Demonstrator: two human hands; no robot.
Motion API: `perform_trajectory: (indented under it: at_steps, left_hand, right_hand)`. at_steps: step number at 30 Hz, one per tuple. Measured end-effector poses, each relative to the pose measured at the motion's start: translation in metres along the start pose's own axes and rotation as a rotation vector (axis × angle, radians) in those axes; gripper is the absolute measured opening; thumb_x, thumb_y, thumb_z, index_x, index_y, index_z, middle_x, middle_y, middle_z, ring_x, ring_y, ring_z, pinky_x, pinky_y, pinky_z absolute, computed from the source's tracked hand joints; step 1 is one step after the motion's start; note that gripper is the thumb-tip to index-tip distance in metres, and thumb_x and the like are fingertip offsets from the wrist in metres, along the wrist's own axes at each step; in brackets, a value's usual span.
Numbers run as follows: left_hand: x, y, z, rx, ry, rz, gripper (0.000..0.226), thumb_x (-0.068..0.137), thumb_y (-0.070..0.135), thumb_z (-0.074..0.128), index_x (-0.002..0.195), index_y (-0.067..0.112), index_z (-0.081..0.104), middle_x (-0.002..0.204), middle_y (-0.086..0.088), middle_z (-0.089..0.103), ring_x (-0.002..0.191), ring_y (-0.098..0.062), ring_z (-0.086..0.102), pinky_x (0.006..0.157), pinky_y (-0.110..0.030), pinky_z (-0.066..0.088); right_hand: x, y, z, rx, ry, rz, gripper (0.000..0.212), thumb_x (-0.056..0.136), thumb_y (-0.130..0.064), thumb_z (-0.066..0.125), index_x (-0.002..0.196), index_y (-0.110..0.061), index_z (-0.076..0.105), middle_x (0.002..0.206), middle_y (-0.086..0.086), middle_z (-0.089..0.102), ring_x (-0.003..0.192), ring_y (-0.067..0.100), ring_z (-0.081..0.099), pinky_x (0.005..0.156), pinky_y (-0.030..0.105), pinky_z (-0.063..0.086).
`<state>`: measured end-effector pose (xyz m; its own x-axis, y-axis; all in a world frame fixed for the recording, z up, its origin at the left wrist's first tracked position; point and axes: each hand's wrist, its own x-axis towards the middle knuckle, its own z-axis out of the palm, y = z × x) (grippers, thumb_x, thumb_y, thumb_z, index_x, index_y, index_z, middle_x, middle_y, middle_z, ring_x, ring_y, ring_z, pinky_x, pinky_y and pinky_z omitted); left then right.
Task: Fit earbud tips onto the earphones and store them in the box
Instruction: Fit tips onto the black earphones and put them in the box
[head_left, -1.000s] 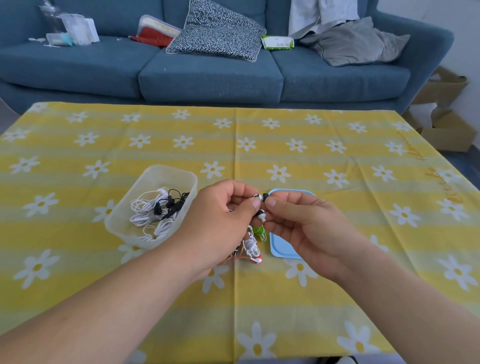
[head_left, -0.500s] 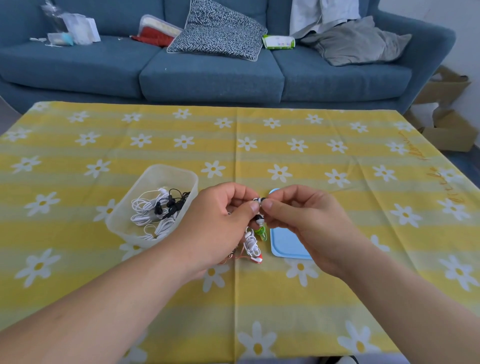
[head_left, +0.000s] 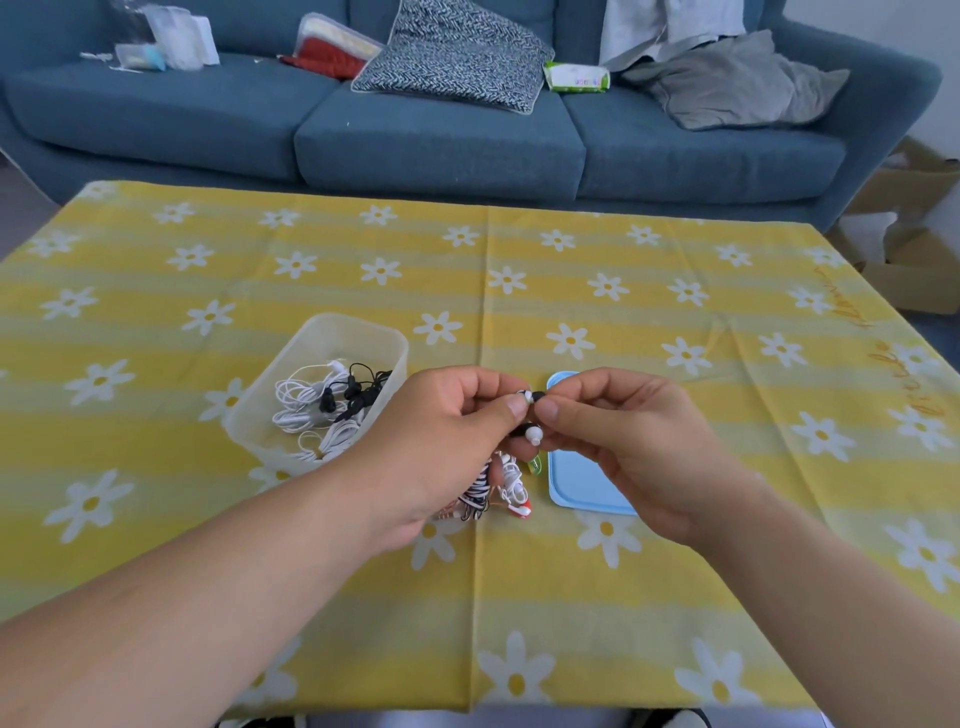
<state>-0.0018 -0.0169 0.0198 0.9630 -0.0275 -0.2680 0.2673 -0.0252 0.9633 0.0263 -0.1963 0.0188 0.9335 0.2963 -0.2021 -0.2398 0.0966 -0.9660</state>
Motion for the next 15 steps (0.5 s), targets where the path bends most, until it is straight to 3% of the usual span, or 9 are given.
perform_trajectory:
  at_steps: [3,6,10,13,15]
  left_hand:
    - [0.001,-0.002,0.001,-0.046,0.022,-0.01,0.012,0.101,0.016,0.062,0.103,0.015,0.074,0.079,-0.01,0.077,0.071,-0.028,0.059,0.065,-0.035,0.048]
    - [0.001,-0.003,0.003,-0.086,0.054,-0.014,0.012,0.101,0.017,0.062,0.102,0.015,0.074,0.074,-0.006,0.075,0.068,-0.026,0.058,0.068,-0.038,0.047]
    - [0.001,-0.003,0.005,-0.096,0.095,0.002,0.012,0.101,0.018,0.062,0.109,0.014,0.07,0.07,-0.001,0.073,0.051,-0.016,0.058,0.055,-0.027,0.049]
    - [0.0,-0.002,0.005,-0.136,0.113,0.026,0.011,0.1,0.012,0.064,0.109,0.01,0.069,0.083,-0.011,0.076,0.056,-0.008,0.066,0.049,-0.023,0.052]
    - [0.001,-0.002,0.004,-0.149,0.117,0.036,0.011,0.098,0.009,0.067,0.108,0.009,0.07,0.093,-0.016,0.077,0.063,-0.009,0.07,0.051,-0.023,0.054]
  right_hand:
    - [0.001,0.005,0.006,0.021,0.013,-0.017,0.016,0.076,-0.009,0.079,0.087,0.001,0.074,0.089,0.03,0.072,0.085,0.04,0.069,0.093,0.049,0.056]
    - [0.001,0.009,0.01,0.061,0.028,-0.049,0.01,0.081,-0.004,0.075,0.086,0.003,0.073,0.082,0.025,0.073,0.078,0.035,0.071,0.083,0.037,0.059]
    - [0.002,0.011,0.016,0.101,0.068,-0.079,0.006,0.084,0.0,0.073,0.088,0.005,0.073,0.079,0.022,0.072,0.075,0.032,0.071,0.078,0.033,0.059]
    - [0.003,0.012,0.017,0.123,0.11,-0.073,0.009,0.084,0.001,0.072,0.091,0.007,0.073,0.08,0.019,0.073,0.076,0.027,0.07,0.076,0.029,0.059]
    - [0.003,0.012,0.018,0.155,0.116,-0.049,0.01,0.086,0.001,0.071,0.093,0.008,0.072,0.083,0.02,0.073,0.081,0.03,0.071,0.084,0.035,0.061]
